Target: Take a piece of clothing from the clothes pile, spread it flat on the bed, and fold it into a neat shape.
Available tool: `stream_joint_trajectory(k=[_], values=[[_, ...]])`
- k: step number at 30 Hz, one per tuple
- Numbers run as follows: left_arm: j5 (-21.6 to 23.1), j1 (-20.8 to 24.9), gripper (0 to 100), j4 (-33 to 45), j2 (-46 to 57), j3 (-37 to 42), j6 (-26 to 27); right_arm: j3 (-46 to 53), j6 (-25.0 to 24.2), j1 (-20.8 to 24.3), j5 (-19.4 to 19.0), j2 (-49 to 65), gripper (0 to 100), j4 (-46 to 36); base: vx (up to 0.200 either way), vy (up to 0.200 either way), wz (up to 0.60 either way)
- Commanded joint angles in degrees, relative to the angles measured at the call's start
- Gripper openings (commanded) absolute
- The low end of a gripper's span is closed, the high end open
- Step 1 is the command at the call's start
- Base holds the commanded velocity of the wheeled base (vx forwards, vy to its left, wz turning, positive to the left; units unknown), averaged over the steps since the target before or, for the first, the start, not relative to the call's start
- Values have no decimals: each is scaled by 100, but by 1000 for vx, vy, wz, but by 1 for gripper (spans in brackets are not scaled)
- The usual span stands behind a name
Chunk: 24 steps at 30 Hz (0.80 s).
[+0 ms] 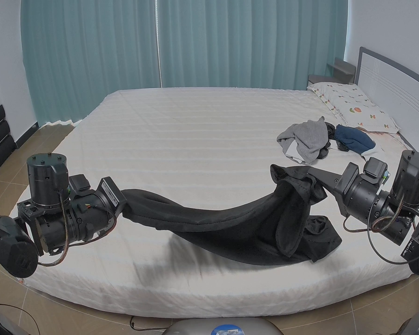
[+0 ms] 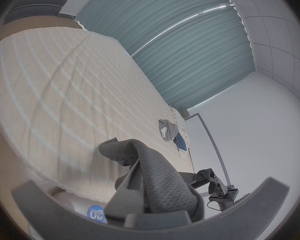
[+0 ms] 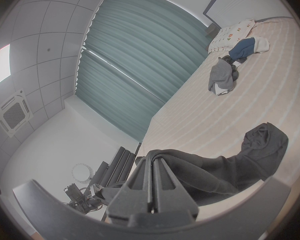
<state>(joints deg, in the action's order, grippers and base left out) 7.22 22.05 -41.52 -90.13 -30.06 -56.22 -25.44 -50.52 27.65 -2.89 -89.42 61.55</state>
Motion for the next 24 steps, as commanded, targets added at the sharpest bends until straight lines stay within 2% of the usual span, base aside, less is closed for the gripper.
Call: stream_joint_trajectory(k=[1,5,11,12,15,19,23,24], values=[[-10,124,0,65,566,220,6,215,104,21,8,610,0,-108,-200,0,0],[-10,221,0,549,1085,229,173,127,156,21,96,1322,0,-530,-200,0,0],[-10,273,0,1076,1797,-26,191,-435,253,30,96,2359,0,-1470,0,0,0],[-10,264,0,1348,2016,-255,199,-813,385,30,96,2710,0,-1963,0,0,0],[-19,264,0,2016,2236,-791,243,-1604,481,30,104,3062,0,-2675,0,0,0],[8,203,0,2623,2087,-1582,252,-2852,481,-58,113,2974,0,-3536,0,0,0],[-27,150,0,2676,1480,-2065,243,-3863,481,-339,104,2332,0,-3896,0,0,0],[-27,150,0,2676,1480,-2065,243,-3863,481,-339,104,2332,0,-3896,0,0,0]])
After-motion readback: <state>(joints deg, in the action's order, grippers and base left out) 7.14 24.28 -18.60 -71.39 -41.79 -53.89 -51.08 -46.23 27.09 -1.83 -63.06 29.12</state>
